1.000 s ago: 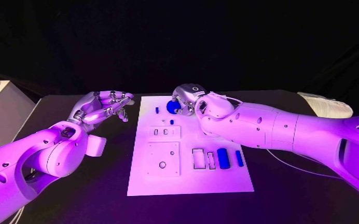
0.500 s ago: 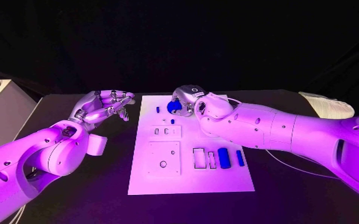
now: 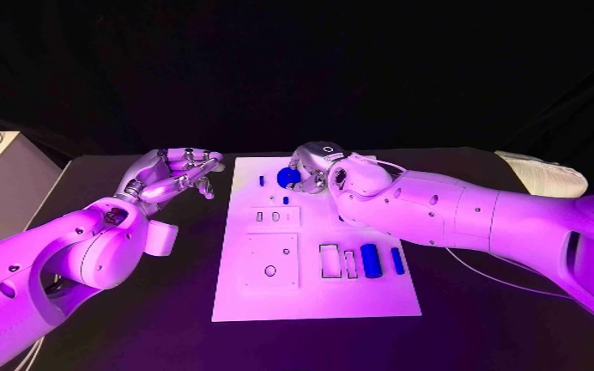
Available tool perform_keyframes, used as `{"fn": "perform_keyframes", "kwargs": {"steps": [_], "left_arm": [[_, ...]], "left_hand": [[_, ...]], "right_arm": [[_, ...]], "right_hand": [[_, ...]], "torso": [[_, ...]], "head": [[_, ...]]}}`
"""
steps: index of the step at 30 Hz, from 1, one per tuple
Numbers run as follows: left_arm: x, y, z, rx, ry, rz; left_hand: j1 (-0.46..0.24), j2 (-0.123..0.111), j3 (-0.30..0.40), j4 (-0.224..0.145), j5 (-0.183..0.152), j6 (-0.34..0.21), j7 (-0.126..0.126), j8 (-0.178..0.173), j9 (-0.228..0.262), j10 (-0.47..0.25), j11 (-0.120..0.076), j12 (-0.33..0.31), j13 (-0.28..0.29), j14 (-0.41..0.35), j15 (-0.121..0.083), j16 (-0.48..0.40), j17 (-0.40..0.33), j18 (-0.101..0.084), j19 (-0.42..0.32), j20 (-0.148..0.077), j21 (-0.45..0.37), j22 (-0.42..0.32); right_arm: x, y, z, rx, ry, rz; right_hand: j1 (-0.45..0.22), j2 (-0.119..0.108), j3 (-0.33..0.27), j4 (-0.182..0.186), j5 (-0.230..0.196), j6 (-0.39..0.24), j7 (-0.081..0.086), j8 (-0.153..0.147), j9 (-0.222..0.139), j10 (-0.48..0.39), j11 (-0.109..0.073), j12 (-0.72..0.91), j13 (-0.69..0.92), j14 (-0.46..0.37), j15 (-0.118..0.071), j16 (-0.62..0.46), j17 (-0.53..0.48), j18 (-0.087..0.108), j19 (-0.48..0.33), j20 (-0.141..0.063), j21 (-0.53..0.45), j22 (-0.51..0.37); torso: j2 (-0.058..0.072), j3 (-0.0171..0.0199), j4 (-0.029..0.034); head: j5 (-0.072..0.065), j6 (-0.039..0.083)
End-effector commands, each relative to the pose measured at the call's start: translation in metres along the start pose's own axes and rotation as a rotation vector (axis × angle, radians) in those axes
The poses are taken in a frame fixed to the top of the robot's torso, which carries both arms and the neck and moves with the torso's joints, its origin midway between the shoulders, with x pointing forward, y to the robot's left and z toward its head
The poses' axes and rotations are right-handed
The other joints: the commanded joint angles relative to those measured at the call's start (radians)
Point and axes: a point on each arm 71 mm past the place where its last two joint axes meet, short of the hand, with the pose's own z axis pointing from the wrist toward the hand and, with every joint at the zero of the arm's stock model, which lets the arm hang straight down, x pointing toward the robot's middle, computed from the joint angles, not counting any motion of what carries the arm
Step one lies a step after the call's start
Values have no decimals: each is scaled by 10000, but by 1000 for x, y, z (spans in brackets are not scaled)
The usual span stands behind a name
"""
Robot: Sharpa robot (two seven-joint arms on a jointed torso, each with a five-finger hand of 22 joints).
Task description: Assemble the parts on the task board
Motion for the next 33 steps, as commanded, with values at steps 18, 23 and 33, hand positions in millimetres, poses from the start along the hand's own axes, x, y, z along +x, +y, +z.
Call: {"fn": "perform_keyframes", "kwargs": {"steps": [18, 23, 33], "left_arm": [[0, 0, 0, 58, 114, -2], [-1, 0, 0, 48, 69, 23], [-5, 0, -1, 46, -20, 61]], "left_hand": [[31, -31, 64, 5, -55, -76, 28, -77, 13, -86, 24, -63, 5, -64, -15, 50, -2, 52, -79, 3, 92, 27], [31, -31, 64, 5, -55, -76, 28, -77, 13, -86, 24, -63, 5, -64, -15, 50, -2, 52, -79, 3, 92, 27], [31, -34, 67, 5, -55, -90, 37, -86, 13, -103, 32, -68, 2, -65, -11, 52, -3, 51, -90, 6, 105, 36]], "right_arm": [[2, -16, -12, 42, 397, 196], [-4, -24, -22, 43, -29, 412], [-39, -48, -44, -126, -1718, 1429]], "right_hand": [[-626, 342, 11, 10, 413, 192, -47, -74, 1, 1039, 48, 34, 2634, 1060, 53, 40, 2629, -178, 681, 40, 89, 1538], [-724, 390, 44, 9, 462, 239, -58, -61, 6, 1039, 40, 34, 2634, 1060, 44, 40, 2629, -188, 696, 34, 120, 1579], [-402, 280, 247, -77, 484, 311, -75, -56, 6, 1039, 19, 34, 2634, 1060, 17, 40, 2629, -193, 705, 8, 135, 1602]], "torso": [[2, -6, 1], [-4, 2, -28], [-40, 50, -112]], "head": [[1, -32], [16, -26], [-9, 89]]}}
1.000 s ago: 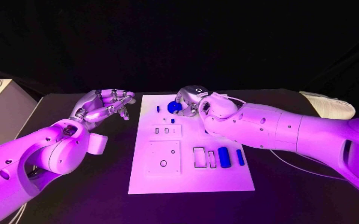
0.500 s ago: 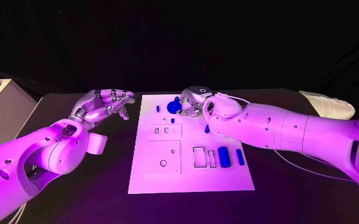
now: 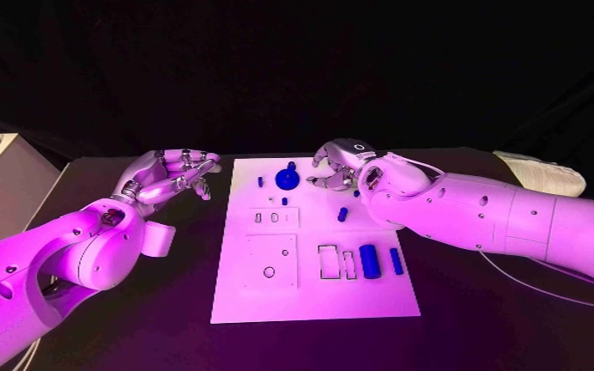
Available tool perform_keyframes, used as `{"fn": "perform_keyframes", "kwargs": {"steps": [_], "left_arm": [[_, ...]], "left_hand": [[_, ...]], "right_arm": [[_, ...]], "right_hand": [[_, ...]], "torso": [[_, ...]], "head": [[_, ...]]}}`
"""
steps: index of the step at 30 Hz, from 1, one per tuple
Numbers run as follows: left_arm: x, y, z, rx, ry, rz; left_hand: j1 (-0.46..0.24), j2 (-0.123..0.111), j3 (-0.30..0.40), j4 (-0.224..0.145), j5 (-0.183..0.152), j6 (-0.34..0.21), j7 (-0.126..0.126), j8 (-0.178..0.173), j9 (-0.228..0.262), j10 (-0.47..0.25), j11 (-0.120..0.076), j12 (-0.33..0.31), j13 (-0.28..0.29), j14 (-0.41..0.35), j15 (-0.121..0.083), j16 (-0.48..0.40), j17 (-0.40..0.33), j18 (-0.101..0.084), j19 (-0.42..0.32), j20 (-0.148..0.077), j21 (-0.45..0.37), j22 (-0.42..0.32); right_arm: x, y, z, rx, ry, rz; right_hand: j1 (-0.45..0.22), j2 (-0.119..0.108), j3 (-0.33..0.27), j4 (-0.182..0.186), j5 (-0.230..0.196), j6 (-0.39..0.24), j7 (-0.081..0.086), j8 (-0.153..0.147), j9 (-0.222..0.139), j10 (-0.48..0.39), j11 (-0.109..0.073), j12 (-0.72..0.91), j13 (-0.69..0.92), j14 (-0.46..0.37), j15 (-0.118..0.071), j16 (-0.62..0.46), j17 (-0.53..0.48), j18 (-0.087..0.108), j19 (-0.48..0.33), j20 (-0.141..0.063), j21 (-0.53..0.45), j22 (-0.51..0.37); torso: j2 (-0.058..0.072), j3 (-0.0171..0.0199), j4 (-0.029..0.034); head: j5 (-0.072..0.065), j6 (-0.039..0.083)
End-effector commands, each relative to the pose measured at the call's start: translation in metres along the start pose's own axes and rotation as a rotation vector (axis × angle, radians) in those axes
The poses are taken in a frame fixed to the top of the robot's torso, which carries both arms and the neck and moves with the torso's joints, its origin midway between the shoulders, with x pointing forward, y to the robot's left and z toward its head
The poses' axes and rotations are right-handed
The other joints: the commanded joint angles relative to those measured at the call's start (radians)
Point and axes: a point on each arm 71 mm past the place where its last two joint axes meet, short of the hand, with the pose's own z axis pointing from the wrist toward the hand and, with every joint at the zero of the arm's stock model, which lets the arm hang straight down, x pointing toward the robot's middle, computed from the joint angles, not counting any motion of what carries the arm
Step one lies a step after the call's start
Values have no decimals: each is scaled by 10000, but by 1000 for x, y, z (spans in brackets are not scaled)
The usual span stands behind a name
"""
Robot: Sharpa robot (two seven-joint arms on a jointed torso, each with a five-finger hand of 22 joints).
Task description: Assemble the parts on the task board
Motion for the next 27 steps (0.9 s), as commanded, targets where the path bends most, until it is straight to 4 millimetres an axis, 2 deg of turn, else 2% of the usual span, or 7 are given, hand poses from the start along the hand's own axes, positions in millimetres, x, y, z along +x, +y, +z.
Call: {"fn": "perform_keyframes", "kwargs": {"steps": [1, 4, 12, 18, 22, 25, 27], "left_arm": [[1, -1, 0, 92, 91, -15], [0, 0, 1, 98, 55, -12], [0, 1, 2, 116, 53, -56], [1, 2, 2, 104, 90, -94], [1, 4, 2, 68, 85, -112], [1, 6, 1, 43, 77, -120], [1, 7, 1, 27, 82, -132]], "left_hand": [[31, -34, 67, 5, -55, -54, 0, -50, 16, -65, -6, -68, 2, -65, -11, 52, -4, 51, -90, 6, 68, 9], [30, -40, 67, 4, -56, -60, 1, -53, 17, -69, -3, -68, 1, -76, -6, 48, -6, 50, -102, 10, 74, 14], [23, -54, 72, 5, -56, -66, 3, -57, 33, -72, 3, -56, 3, -191, 11, -25, -43, 48, -216, 30, 80, 27], [22, -61, 70, 4, -56, -67, 2, -58, 37, -71, 4, -54, 4, -213, 13, -40, -51, 49, -238, 33, 80, 29], [22, -61, 70, 4, -56, -67, 2, -58, 37, -71, 4, -54, 4, -213, 13, -40, -51, 49, -238, 33, 80, 29], [22, -61, 70, 4, -56, -67, 2, -58, 37, -71, 4, -54, 4, -213, 13, -40, -51, 49, -238, 33, 80, 29], [22, -61, 70, 4, -56, -67, 2, -58, 37, -71, 4, -54, 4, -213, 13, -40, -51, 49, -238, 33, 80, 29]], "right_arm": [[-18, -4, -4, -398, -1056, 861], [-31, -18, -10, -463, -1192, 1626], [-48, -71, -28, -87, -521, 3626], [-54, -111, -43, 427, -187, 3723], [-51, -130, -52, 734, 97, 3366], [-45, -137, -56, 848, 350, 3149], [-40, -139, -58, 911, 544, 2987]], "right_hand": [[345, -92, 166, -32, -50, 82, 23, -32, -3, 1043, 23, 34, 2634, 1060, 14, 40, 2632, -192, 702, 2, 44, 1604], [758, -189, 340, -109, -281, 97, 29, -53, -13, 1043, 25, 34, 2634, 1059, 8, 40, 2632, -187, 691, -5, 21, 1584], [2239, -610, 891, -910, -1109, 156, 53, -60, -42, 1043, 48, 34, 2634, 991, -8, -43, 2335, -150, 603, -12, -114, 1449], [2569, -813, 897, -1131, -1008, 100, 43, -96, -69, 971, 36, -32, 2573, 989, -1, -48, 2330, -149, 590, -5, -124, 1453], [2714, -908, 937, -1235, -631, -76, 94, -203, -119, 885, 67, -111, 2501, 998, 44, -37, 2372, -153, 589, 21, -121, 1464], [2723, -920, 935, -1243, -613, -109, 113, -223, -127, 868, 79, -126, 2487, 1004, 59, -29, 2398, -156, 594, 31, -111, 1478], [2722, -930, 925, -1245, -608, -143, 132, -243, -136, 865, 97, -129, 2484, 1013, 76, -19, 2433, -159, 599, 43, -102, 1489]], "torso": [[-36, 38, -72], [-55, 72, -136], [-84, 169, -262], [-96, 225, -285], [-96, 214, -276], [-89, 242, -298], [-81, 283, -302]], "head": [[-2, 67], [27, 91], [-44, 174], [-134, 166], [-221, 195], [-206, 184], [-244, 153]]}}
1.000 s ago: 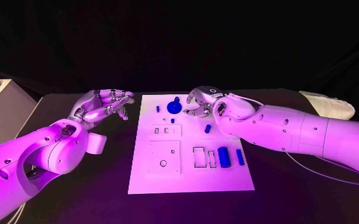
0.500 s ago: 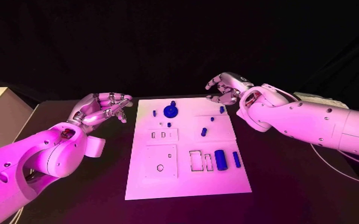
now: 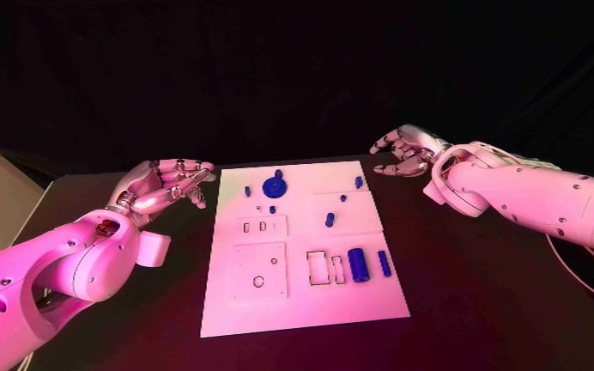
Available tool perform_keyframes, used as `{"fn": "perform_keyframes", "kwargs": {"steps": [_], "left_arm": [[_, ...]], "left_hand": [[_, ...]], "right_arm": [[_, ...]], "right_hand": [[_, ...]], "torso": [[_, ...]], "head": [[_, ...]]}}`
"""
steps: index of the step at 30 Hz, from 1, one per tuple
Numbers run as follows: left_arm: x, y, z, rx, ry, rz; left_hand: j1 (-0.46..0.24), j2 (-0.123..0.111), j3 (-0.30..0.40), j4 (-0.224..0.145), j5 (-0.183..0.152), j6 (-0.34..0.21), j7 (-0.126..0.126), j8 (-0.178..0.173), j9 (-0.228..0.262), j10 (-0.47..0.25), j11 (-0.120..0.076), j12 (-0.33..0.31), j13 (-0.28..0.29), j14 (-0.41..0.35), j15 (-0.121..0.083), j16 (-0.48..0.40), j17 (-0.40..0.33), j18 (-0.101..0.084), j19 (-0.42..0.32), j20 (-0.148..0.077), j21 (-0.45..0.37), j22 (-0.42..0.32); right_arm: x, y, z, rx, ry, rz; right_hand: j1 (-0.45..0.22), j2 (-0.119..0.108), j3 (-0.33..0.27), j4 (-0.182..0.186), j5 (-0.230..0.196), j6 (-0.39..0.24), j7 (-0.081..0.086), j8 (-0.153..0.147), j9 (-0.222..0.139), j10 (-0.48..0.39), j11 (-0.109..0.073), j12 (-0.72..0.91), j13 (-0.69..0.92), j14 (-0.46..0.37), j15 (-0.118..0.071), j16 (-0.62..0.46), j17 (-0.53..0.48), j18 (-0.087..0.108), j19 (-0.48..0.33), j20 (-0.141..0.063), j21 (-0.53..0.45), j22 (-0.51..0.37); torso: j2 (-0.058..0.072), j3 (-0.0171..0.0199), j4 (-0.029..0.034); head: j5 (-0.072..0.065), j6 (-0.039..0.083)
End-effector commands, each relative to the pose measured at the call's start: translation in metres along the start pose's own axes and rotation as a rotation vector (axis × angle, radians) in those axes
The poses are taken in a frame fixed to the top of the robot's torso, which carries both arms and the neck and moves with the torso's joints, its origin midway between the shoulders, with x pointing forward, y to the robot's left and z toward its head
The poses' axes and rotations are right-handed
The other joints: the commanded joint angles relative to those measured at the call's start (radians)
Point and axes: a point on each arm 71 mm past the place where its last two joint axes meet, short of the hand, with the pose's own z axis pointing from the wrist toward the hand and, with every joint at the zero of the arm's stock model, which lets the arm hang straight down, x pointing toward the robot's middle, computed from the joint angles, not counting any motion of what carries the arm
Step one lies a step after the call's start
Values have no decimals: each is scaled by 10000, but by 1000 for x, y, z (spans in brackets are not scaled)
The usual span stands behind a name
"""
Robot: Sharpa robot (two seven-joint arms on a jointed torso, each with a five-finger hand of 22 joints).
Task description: Assemble the parts on the task board
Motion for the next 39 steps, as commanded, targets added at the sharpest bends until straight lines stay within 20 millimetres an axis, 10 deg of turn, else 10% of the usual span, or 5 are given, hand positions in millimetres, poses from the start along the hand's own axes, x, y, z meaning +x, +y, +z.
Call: {"fn": "perform_keyframes", "kwargs": {"steps": [1, 39], "left_arm": [[3, 0, 0, 120, 169, -96], [2, 2, -1, 46, 175, -72]], "left_hand": [[22, -60, 70, 4, -56, -67, 3, -58, 13, -71, 4, -54, 4, -64, 13, -40, -8, 50, -58, -4, 42, 9], [36, -71, 75, -11, -56, -79, 3, -65, 22, -85, 6, -55, 3, -78, 14, -53, -22, 55, -105, 3, 58, 20]], "right_arm": [[10, -1, -1, -286, 817, -167], [48, 1, 11, 161, 1304, -482]], "right_hand": [[58, -21, -28, -60, 44, -103, 12, -71, -22, 873, 110, -43, 2491, 1015, 87, -15, 2445, -164, 606, 52, -2, 1499], [-249, 219, -233, 281, 96, 124, -1, 35, 14, 1043, 122, 113, 2634, 1048, 116, 26, 2585, -186, 658, 113, 85, 1611]], "torso": [[14, 73, -17], [1, 13, 10]], "head": [[-51, -26], [-138, -318]]}}
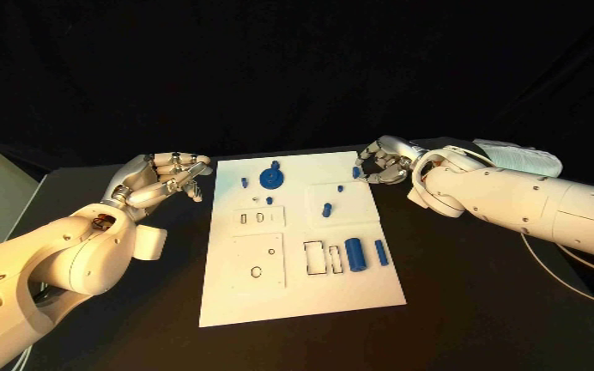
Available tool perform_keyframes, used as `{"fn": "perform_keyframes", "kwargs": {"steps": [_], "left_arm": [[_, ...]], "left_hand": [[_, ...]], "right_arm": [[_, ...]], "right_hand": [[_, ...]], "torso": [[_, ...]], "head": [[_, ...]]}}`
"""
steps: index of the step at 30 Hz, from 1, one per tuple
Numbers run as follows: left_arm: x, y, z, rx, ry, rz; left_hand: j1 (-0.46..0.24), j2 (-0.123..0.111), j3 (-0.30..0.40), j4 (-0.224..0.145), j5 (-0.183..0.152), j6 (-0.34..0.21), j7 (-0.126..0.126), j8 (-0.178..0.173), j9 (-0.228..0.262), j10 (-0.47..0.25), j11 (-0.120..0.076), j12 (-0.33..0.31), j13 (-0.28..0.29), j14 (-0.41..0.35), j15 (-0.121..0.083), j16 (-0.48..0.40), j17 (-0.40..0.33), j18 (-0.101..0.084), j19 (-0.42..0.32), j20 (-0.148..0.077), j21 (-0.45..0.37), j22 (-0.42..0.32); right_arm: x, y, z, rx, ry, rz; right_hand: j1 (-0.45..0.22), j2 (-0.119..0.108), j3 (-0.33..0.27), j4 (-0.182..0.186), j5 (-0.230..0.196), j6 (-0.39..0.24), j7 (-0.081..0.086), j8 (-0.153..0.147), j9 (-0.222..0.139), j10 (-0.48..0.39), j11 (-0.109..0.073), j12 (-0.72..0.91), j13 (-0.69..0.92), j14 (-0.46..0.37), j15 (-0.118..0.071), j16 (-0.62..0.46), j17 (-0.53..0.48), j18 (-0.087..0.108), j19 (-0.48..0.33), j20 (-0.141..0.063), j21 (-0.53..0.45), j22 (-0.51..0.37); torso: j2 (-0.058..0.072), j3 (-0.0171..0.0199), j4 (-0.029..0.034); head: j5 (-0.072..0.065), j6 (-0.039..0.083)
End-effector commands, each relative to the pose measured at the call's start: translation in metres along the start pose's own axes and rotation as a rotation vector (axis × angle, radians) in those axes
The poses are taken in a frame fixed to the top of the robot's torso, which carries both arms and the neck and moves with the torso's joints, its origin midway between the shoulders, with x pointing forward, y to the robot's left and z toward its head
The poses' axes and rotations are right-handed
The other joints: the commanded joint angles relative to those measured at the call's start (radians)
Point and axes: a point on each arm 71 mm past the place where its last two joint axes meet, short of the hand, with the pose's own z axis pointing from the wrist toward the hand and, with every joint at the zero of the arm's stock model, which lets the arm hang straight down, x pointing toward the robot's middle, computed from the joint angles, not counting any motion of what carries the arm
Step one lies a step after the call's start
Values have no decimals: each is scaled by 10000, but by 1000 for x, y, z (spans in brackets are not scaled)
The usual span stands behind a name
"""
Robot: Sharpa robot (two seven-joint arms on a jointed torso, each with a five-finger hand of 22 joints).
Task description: Assemble the parts on the task board
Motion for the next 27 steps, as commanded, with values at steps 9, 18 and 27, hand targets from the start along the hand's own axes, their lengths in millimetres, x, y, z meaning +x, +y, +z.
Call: {"fn": "perform_keyframes", "kwargs": {"steps": [9, 18, 27], "left_arm": [[2, -1, 0, 102, 191, -53], [2, -1, 0, 94, 189, -43], [2, -1, 0, 85, 181, -31]], "left_hand": [[36, -71, 75, -11, -56, -80, 3, -65, 16, -85, 6, -55, 3, -80, 12, -53, -12, 55, -90, -12, 59, 14], [36, -71, 75, -11, -56, -80, 3, -65, 16, -85, 6, -55, 3, -80, 12, -53, -12, 55, -90, -12, 59, 14], [36, -71, 75, -11, -56, -80, 3, -65, 16, -85, 6, -55, 3, -80, 12, -53, -12, 55, -90, -12, 59, 14]], "right_arm": [[5, 4, 4, 59, 151, -10], [7, 5, 7, 128, 245, -14], [8, 5, 7, 164, 325, -74]], "right_hand": [[-32, 87, 88, 91, 52, 136, -35, 108, 20, 1041, 24, 43, 2635, 1054, 14, 33, 2607, -193, 670, 18, 67, 1643], [-42, 154, 167, 134, 45, 219, -65, 144, 26, 1041, -2, 43, 2635, 1061, -20, 41, 2634, -199, 682, -12, 88, 1670], [-38, 246, 362, 181, 66, 436, -153, 251, 48, 1041, -78, 43, 2635, 1061, -99, 41, 2634, -203, 691, -82, 101, 1690]], "torso": [[6, 8, 10], [6, 10, 9], [6, 19, -2]], "head": [[-13, 17], [-22, -12], [-13, -37]]}}
